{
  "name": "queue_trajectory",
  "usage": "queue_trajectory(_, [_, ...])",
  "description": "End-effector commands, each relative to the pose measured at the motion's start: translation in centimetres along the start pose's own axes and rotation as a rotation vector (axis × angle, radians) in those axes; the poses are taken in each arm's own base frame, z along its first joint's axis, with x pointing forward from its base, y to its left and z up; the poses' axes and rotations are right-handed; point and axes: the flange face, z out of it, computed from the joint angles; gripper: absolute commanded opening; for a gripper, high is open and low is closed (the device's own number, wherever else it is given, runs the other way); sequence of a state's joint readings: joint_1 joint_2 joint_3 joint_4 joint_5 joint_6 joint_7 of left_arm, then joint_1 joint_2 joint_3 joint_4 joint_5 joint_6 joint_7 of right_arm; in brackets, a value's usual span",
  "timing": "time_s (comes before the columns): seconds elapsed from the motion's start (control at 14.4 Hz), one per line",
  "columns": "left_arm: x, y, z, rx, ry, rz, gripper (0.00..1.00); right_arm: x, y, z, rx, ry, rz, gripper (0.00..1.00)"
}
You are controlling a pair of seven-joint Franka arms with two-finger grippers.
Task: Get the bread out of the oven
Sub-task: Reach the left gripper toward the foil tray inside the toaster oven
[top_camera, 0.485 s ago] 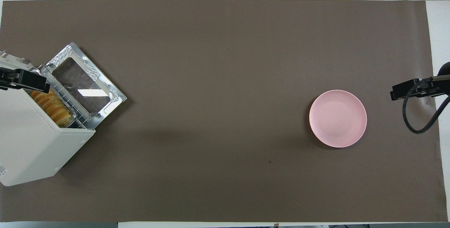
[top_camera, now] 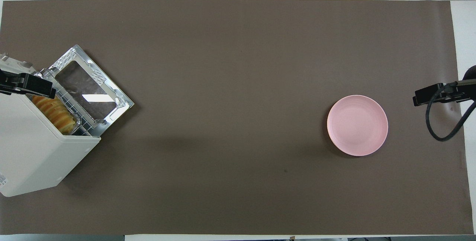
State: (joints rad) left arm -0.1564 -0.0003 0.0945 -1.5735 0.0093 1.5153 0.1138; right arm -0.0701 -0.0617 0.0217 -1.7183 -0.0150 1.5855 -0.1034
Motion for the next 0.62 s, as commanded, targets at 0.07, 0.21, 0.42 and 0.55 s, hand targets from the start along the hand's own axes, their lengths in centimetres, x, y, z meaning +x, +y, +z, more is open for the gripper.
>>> queue_trajectory(0.07, [0.2, 1.6, -0.4, 0.004, 0.05, -0.146, 1.0, -0.5, 0.1, -0.2, 0.018, -0.001, -0.006, 1.0])
queue_trajectory(0.21, [1.4, 1.1, 0.5, 0.02, 0.095, -0.292, 1.0, -0.5, 0.1, -0.2, 0.018, -0.001, -0.004, 1.0])
queue_trajectory(0.42, [3.1, -3.6, 2.9, 0.048, 0.153, -0.454, 1.0, -0.5, 0.0, -0.2, 0.018, -0.001, -0.007, 1.0])
queue_trajectory(0.55, [3.5, -5.9, 6.5, 0.068, 0.174, -0.592, 1.0, -0.5, 0.1, -0.2, 0.018, -0.001, -0.004, 1.0])
